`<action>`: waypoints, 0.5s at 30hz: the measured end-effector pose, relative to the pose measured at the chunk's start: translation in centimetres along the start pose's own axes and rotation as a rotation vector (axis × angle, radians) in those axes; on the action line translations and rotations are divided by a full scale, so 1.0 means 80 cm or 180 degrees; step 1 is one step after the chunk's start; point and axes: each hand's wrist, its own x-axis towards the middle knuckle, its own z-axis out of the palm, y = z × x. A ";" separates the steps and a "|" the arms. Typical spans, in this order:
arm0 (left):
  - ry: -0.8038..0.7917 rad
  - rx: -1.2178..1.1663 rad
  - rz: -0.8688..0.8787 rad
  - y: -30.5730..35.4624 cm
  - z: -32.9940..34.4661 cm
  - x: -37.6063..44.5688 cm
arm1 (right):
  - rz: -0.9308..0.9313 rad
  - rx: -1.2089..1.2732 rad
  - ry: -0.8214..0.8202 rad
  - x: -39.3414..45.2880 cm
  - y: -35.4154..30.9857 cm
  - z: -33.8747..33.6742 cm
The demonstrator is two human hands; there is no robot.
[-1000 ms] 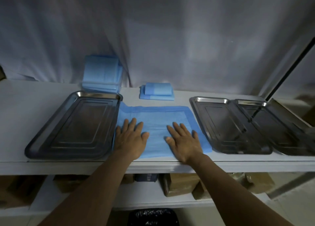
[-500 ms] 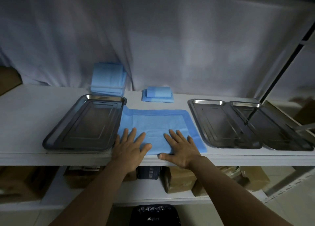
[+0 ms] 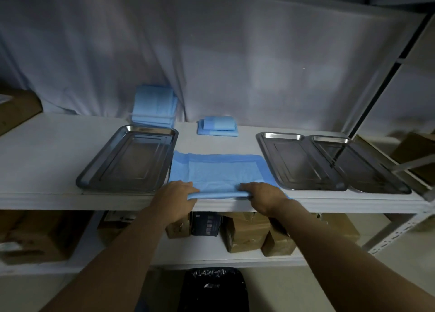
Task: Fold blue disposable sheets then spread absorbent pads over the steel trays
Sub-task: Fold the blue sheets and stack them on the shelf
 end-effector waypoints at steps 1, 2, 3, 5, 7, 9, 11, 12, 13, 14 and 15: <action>0.0057 -0.0143 0.0017 0.001 -0.005 -0.002 | 0.0024 0.0125 0.0006 -0.001 0.004 -0.007; 0.0072 -0.0214 -0.0019 0.001 -0.009 -0.005 | 0.0040 0.0238 0.0000 -0.002 0.007 -0.014; 0.0053 -0.0209 -0.0075 -0.001 -0.012 -0.006 | 0.0050 0.0318 -0.0024 -0.001 0.011 -0.020; -0.0034 -0.0069 -0.0253 -0.007 -0.017 -0.001 | 0.0071 0.0265 -0.0066 -0.002 0.015 -0.028; -0.0041 -0.0049 -0.0479 -0.010 -0.023 0.011 | 0.0152 -0.0049 -0.0101 0.000 0.021 -0.030; 0.0181 -0.0563 -0.0981 -0.009 -0.034 0.027 | 0.0343 -0.0264 -0.0163 0.004 0.025 -0.032; 0.0450 -0.1406 -0.1401 -0.008 -0.047 0.043 | 0.0491 -0.0169 -0.0035 0.013 0.030 -0.041; 0.0632 -0.1717 -0.1512 -0.009 -0.051 0.049 | 0.0541 -0.0013 0.0124 0.019 0.033 -0.046; 0.0822 -0.1940 -0.1547 -0.008 -0.055 0.054 | 0.0611 0.0210 0.0295 0.025 0.035 -0.051; 0.0963 -0.2077 -0.1557 -0.008 -0.055 0.058 | 0.0701 0.0458 0.0448 0.032 0.037 -0.056; 0.1062 -0.2103 -0.1516 -0.006 -0.053 0.061 | 0.0809 0.0690 0.0556 0.038 0.039 -0.059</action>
